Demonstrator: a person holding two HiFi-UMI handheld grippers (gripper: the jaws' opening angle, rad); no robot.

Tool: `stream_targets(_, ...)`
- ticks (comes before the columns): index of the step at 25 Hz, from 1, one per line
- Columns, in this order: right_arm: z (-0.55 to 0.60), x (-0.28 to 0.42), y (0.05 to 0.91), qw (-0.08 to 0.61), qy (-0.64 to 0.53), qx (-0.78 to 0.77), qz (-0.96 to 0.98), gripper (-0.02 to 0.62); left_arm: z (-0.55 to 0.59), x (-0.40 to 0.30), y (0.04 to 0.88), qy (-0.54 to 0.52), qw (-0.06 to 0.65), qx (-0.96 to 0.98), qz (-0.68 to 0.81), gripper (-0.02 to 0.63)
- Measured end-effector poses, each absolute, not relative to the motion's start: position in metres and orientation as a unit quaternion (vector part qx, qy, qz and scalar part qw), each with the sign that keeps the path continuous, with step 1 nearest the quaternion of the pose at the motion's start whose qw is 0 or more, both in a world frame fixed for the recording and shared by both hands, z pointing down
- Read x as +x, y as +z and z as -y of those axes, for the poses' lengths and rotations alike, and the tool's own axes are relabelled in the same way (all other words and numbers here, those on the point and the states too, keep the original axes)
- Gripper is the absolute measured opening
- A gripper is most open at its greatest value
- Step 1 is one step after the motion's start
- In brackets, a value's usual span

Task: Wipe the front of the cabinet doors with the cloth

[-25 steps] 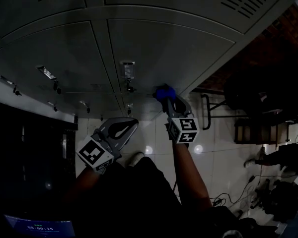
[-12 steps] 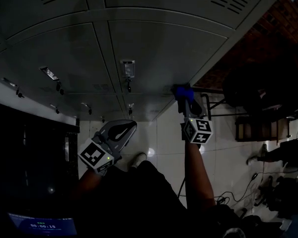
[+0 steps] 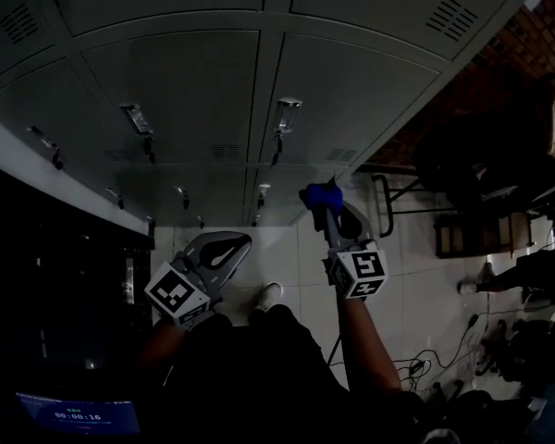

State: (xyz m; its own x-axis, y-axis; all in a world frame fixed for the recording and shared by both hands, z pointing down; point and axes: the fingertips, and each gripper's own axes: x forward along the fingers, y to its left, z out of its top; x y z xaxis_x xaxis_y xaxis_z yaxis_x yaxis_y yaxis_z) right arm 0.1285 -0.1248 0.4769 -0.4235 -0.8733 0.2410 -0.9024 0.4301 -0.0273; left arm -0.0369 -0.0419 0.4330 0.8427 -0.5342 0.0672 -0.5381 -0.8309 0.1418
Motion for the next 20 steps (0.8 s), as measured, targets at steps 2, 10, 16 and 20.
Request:
stream_targets(2, 0.099, 0.082, 0.464, 0.097, 0.064, 0.499, 0.859, 0.069, 0.028, -0.059, 0.428, 0.007, 0.077, 0.956, 0.282, 0.001)
stream_targets(10, -0.006, -0.064, 0.413, 0.08, 0.037, 0.415, 0.905, 0.069, -0.028, -0.142, 0.408, -0.037, 0.077, 0.956, 0.28, 0.0)
stream_targets(16, -0.055, -0.098, 0.397, 0.072, 0.024, 0.4, 0.914, 0.069, -0.063, -0.17, 0.406, -0.027, 0.07, 0.957, 0.279, 0.0)
stream_targets(20, -0.071, -0.11, 0.395, 0.079, 0.022, 0.374, 0.924, 0.069, -0.075, -0.176, 0.408, -0.02, 0.07, 0.955, 0.289, 0.0)
